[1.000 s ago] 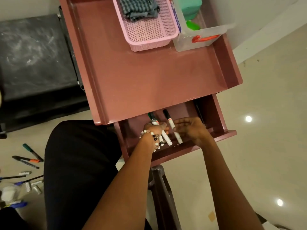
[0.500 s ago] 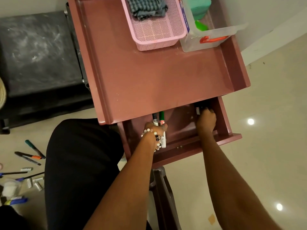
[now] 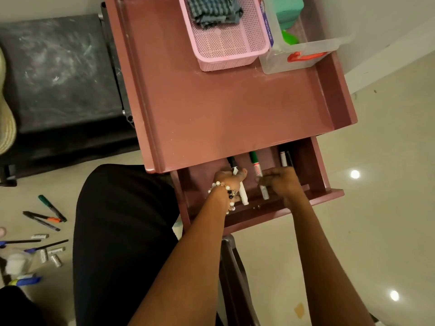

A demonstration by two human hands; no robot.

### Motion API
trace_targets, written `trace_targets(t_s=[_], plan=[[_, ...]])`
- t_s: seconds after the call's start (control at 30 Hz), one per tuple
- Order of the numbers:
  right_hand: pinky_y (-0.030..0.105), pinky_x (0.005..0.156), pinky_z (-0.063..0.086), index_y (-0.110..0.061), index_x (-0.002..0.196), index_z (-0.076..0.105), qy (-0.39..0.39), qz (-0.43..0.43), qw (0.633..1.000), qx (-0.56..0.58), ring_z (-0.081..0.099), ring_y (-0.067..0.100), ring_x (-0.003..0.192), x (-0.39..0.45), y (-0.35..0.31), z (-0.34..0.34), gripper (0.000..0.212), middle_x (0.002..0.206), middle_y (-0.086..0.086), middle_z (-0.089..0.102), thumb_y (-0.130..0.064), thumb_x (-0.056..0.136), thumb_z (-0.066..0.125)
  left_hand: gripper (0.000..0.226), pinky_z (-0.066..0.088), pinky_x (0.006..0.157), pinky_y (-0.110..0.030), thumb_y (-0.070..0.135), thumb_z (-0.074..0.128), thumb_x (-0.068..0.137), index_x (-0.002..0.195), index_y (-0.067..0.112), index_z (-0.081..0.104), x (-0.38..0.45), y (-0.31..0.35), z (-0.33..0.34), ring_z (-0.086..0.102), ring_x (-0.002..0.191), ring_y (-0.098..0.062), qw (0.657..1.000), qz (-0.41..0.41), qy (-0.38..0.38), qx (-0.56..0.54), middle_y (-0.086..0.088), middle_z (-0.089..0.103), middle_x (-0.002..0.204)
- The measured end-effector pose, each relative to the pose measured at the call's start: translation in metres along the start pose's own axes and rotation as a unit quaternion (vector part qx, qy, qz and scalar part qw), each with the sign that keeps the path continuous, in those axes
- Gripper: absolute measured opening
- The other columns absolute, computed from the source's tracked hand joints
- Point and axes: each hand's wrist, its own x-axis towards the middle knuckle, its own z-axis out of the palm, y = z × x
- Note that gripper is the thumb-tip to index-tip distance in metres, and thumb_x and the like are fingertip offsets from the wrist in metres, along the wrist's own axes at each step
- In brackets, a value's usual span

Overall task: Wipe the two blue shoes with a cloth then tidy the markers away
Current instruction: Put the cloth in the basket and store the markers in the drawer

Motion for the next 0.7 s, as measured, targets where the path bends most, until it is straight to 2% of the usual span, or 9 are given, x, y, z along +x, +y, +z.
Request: trace_targets(t_s=[0.1,0.17,0.3,0.33,0.43,0.53,0.6,0.7], plan=[[0.035,0.084,0.049,0.0,0.104,0.069,0.142,0.039,0.98,-0.133,0.063,0.033,0.097,0.04,0.011,-0.009,0.039,0.103,0.017,0.067,-0.02,0.072,0.082,0.022,0.054,0.088,-0.05,0.031,0.069,0.087,0.09,0.011,0.063,0.006,0.0,-0.003,0.062,0.089,-0.03,0.999,0.018,0.028,0.023,-0.009,0.063,0.091],[0.04,0.087,0.049,0.002,0.111,0.063,0.172,0.073,0.966,-0.177,0.059,0.039,0.104,0.056,0.016,-0.009,0.047,0.113,0.022,0.063,-0.023,0.075,0.079,0.022,0.053,0.09,-0.043,0.031,0.07,0.086,0.093,0.01,0.067,0.01,-0.002,-0.005,0.065,0.095,-0.028,0.998,0.033,0.034,0.05,-0.008,0.067,0.094],[0.046,0.084,0.049,0.001,0.114,0.057,0.216,0.074,0.941,-0.25,0.056,0.044,0.106,0.063,0.021,-0.007,0.036,0.117,0.025,0.058,-0.015,0.084,0.069,0.038,0.052,0.094,-0.033,0.024,0.078,0.077,0.109,0.007,0.067,0.013,-0.006,-0.007,0.067,0.096,-0.021,0.99,0.082,0.055,0.101,-0.005,0.072,0.101],[0.046,0.083,0.049,0.001,0.114,0.058,0.223,0.072,0.934,-0.27,0.056,0.044,0.106,0.064,0.022,-0.008,0.034,0.116,0.025,0.057,-0.014,0.085,0.068,0.036,0.052,0.093,-0.034,0.021,0.079,0.076,0.106,0.007,0.066,0.012,-0.006,-0.008,0.068,0.095,-0.022,0.989,0.087,0.057,0.102,-0.005,0.072,0.1],[0.047,0.081,0.049,0.001,0.111,0.058,0.247,0.057,0.92,-0.298,0.056,0.043,0.105,0.061,0.021,-0.008,0.029,0.114,0.025,0.058,-0.012,0.086,0.065,0.019,0.056,0.085,-0.038,0.017,0.081,0.073,0.077,0.015,0.063,0.014,-0.004,-0.008,0.069,0.088,-0.025,0.986,0.097,0.078,0.107,-0.007,0.072,0.093],[0.048,0.084,0.048,0.0,0.112,0.059,0.274,0.02,0.929,-0.247,0.057,0.043,0.105,0.043,0.011,-0.003,0.029,0.114,0.024,0.06,-0.012,0.087,0.065,0.018,0.058,0.079,-0.04,0.02,0.081,0.073,0.07,0.016,0.064,0.012,-0.004,-0.006,0.07,0.082,-0.029,0.985,0.1,0.098,0.105,-0.01,0.073,0.088],[0.044,0.086,0.05,-0.004,0.11,0.064,0.219,-0.029,0.965,-0.14,0.062,0.037,0.099,0.023,0.002,0.0,0.029,0.106,0.018,0.066,-0.015,0.084,0.07,0.019,0.058,0.078,-0.04,0.021,0.082,0.072,0.071,0.015,0.065,0.011,-0.004,-0.004,0.07,0.081,-0.029,0.986,0.097,0.091,0.102,-0.011,0.072,0.087],[0.038,0.073,0.058,-0.006,0.102,0.067,0.009,-0.062,0.998,0.02,0.069,0.024,0.08,-0.017,-0.009,0.004,0.023,0.09,0.01,0.072,-0.015,0.081,0.073,0.019,0.059,0.077,-0.04,0.019,0.083,0.071,0.07,0.016,0.064,0.01,-0.004,0.0,0.07,0.082,-0.029,0.987,0.095,0.086,0.099,-0.012,0.072,0.089]])
